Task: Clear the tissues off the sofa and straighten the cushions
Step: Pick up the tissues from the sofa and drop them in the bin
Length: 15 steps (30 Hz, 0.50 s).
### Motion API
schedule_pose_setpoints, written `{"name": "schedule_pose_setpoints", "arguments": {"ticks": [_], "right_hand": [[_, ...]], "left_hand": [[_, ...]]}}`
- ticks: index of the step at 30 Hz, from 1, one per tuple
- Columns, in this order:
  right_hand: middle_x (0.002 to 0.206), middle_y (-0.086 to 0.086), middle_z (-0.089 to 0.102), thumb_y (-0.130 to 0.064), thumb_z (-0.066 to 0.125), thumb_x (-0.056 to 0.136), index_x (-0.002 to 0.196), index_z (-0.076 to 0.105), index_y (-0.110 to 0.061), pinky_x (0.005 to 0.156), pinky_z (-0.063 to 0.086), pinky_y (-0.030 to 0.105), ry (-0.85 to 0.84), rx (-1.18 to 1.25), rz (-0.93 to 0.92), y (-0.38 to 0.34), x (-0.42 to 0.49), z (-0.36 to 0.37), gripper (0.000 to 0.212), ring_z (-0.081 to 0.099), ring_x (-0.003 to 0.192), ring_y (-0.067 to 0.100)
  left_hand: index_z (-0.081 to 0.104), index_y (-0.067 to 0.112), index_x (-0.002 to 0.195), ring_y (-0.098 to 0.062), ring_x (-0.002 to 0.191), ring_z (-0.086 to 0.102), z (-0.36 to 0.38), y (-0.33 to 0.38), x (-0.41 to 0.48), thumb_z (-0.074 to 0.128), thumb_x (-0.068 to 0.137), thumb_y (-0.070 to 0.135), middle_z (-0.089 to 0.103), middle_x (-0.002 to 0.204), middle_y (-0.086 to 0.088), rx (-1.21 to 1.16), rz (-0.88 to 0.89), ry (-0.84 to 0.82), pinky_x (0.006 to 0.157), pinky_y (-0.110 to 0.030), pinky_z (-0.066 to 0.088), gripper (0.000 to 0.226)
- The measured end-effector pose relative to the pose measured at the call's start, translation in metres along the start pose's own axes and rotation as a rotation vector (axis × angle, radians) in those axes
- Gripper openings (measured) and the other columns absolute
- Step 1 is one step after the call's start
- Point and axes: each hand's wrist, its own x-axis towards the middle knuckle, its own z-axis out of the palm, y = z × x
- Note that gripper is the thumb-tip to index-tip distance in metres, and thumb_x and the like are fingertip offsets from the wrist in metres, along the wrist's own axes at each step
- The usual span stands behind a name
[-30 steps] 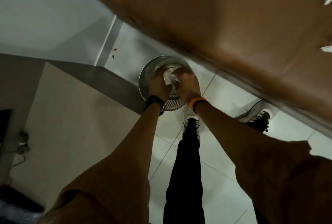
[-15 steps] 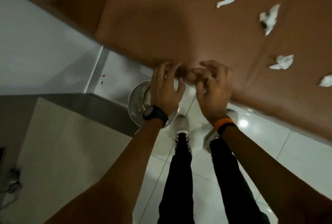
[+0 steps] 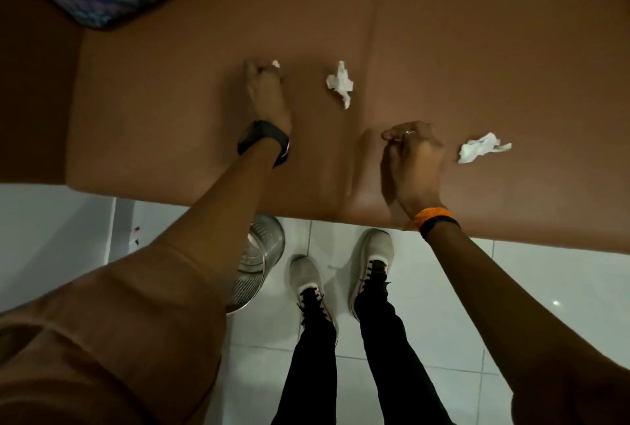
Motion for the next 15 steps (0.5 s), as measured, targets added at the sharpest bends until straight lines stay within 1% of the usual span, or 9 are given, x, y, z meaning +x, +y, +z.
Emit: {"name": "schedule_pose_setpoints", "arguments": {"ticks": [2,4,6,8,10,12,13,14,15], "right_hand": [[0.113,0.015,0.072,0.009,0.055,0.086,0.102,0.078,-0.002,0.094,0.047,0.032,0.051,0.048,0.03,0.008,-0.001,-0.014,0.03,0.063,0.112,0.029],[0.117,0.012,0.07,0.01,0.054,0.087,0.102,0.077,-0.002,0.093,0.047,0.026,0.126,0.092,0.094,0.021,-0.002,-0.03,0.031,0.063,0.113,0.026],[0.128,0.004,0.065,0.01,0.054,0.089,0.113,0.073,0.0,0.097,0.047,0.024,0.171,0.113,0.185,0.036,-0.002,-0.043,0.032,0.062,0.115,0.022],[0.138,-0.011,0.056,0.009,0.052,0.091,0.124,0.067,-0.002,0.103,0.046,0.021,0.211,0.124,0.302,0.049,-0.001,-0.054,0.038,0.059,0.122,0.015],[0.145,-0.003,0.054,0.005,0.052,0.093,0.114,0.072,-0.007,0.099,0.041,0.017,0.233,0.056,0.365,0.061,0.001,-0.058,0.032,0.054,0.132,0.016],[0.132,0.005,0.065,0.002,0.053,0.093,0.105,0.076,-0.009,0.092,0.042,0.02,0.234,0.042,0.391,0.064,0.004,-0.059,0.027,0.06,0.125,0.022],[0.125,0.006,0.07,0.002,0.054,0.093,0.104,0.077,-0.009,0.091,0.044,0.022,0.228,0.05,0.393,0.064,0.005,-0.058,0.028,0.063,0.119,0.024],[0.12,0.008,0.073,0.001,0.055,0.092,0.105,0.078,-0.008,0.092,0.048,0.024,0.212,0.055,0.394,0.065,0.003,-0.056,0.027,0.066,0.115,0.026],[0.119,0.01,0.074,0.0,0.057,0.093,0.103,0.078,-0.006,0.09,0.05,0.023,0.185,0.068,0.41,0.067,0.002,-0.053,0.024,0.068,0.113,0.028]], "left_hand": [[0.063,-0.001,0.118,-0.009,0.083,0.049,0.003,0.02,-0.013,0.048,0.097,-0.003,0.052,0.095,0.003,0.046,0.02,-0.068,0.088,-0.027,0.044,0.026],[0.067,0.003,0.118,-0.015,0.095,0.06,0.011,0.042,-0.025,0.049,0.094,-0.009,0.059,0.118,-0.01,-0.044,0.065,-0.039,0.086,-0.014,0.044,0.032],[0.064,0.012,0.125,-0.01,0.093,0.06,0.02,0.062,-0.038,0.055,0.091,-0.011,0.05,0.131,-0.01,-0.193,0.114,-0.045,0.084,-0.012,0.049,0.042],[0.058,0.016,0.134,-0.002,0.095,0.059,0.03,0.079,-0.044,0.058,0.091,-0.011,0.037,0.142,-0.005,-0.269,0.158,-0.13,0.087,-0.007,0.05,0.052],[0.058,0.009,0.135,0.008,0.102,0.057,0.042,0.089,-0.044,0.057,0.094,-0.005,0.036,0.145,-0.005,-0.221,0.173,-0.271,0.087,0.003,0.044,0.043],[0.065,0.0,0.123,-0.007,0.105,0.061,0.05,0.091,-0.04,0.06,0.096,0.004,0.055,0.133,-0.012,-0.149,0.131,-0.323,0.087,-0.005,0.048,0.027],[0.07,-0.003,0.112,-0.01,0.093,0.064,0.05,0.092,-0.04,0.063,0.096,0.006,0.064,0.116,-0.013,-0.158,0.11,-0.297,0.079,-0.006,0.05,0.02],[0.073,-0.004,0.103,-0.004,0.077,0.062,0.05,0.092,-0.042,0.066,0.094,0.006,0.066,0.099,-0.01,-0.181,0.084,-0.268,0.067,-0.001,0.047,0.016],[0.074,-0.004,0.099,-0.002,0.068,0.059,0.048,0.092,-0.045,0.067,0.093,0.006,0.066,0.091,-0.006,-0.217,0.05,-0.254,0.06,0.002,0.044,0.013]]}}
